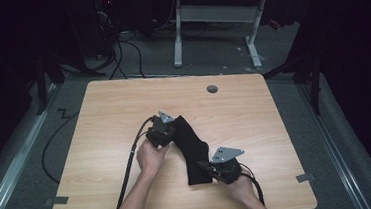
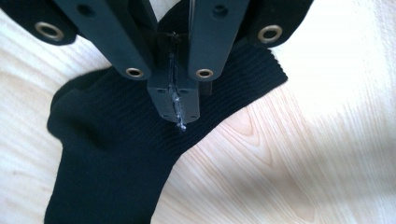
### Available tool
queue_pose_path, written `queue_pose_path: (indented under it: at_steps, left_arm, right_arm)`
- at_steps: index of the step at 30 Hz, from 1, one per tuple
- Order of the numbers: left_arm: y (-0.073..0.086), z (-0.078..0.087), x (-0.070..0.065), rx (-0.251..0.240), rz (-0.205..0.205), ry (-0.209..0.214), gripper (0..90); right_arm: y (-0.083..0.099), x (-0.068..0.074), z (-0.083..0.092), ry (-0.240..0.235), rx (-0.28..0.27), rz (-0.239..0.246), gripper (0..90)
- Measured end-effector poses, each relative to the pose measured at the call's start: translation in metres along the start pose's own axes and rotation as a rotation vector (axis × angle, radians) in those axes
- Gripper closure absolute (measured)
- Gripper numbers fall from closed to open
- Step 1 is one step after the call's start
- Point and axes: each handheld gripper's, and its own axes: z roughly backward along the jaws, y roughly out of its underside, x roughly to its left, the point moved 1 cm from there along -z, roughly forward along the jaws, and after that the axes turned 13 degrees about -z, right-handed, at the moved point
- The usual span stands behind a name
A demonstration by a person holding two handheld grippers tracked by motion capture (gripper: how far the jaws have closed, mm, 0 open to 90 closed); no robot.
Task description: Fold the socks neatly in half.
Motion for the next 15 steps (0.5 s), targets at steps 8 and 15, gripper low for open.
queue_pose_path:
  at_steps: [8,15]
  left_arm:
    - [0.009,-0.012,0.002,0.026,0.024,0.004,83.8]
    - [0.014,-0.011,0.004,0.0,0.038,0.011,73.7]
  right_arm:
    - [0.004,-0.004,-0.008,-0.016,0.04,-0.028,88.5]
    - [0.005,-0.009,-0.01,-0.053,0.037,-0.081,75.7]
